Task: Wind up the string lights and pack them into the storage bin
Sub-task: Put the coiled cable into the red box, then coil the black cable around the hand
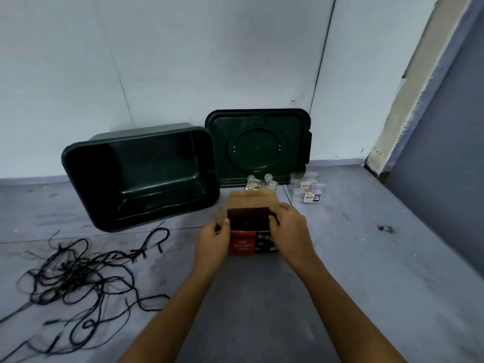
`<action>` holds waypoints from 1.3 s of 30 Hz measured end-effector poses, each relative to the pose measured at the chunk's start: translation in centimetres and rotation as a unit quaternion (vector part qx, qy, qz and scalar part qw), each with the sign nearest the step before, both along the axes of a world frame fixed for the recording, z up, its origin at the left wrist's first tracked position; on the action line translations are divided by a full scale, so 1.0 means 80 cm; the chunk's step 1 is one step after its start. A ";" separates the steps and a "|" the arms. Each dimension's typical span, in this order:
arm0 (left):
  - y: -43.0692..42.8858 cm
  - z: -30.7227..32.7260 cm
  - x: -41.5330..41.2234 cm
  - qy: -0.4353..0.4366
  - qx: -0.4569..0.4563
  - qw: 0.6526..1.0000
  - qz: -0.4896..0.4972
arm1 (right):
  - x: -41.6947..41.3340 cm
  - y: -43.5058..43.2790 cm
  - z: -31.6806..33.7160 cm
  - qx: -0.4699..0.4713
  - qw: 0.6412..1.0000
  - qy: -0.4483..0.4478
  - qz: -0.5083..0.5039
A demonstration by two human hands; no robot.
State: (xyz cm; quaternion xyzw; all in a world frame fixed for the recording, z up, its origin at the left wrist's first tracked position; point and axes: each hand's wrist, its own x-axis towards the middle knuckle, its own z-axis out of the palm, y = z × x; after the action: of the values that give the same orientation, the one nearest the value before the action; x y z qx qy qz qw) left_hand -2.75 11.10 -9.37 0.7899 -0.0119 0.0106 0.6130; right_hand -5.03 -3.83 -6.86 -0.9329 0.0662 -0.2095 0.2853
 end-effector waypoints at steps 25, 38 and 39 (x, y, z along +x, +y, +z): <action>0.010 0.004 0.019 -0.096 0.140 0.985 -0.040 | 0.010 0.049 0.015 -0.049 0.992 -0.056 0.102; 0.250 -0.055 -0.023 -0.094 0.343 0.913 0.200 | 0.019 0.265 -0.063 -0.121 0.919 0.117 0.356; 0.256 -0.061 -0.025 -0.081 0.363 0.910 0.183 | 0.021 0.272 -0.071 -0.133 0.918 0.125 0.352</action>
State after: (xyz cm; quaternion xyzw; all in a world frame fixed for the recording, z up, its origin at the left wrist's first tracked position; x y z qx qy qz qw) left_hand -4.77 31.58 -14.25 0.9427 0.0803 0.1821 0.2677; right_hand -3.38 17.93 -12.52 -0.9439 -0.2596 0.0156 0.2034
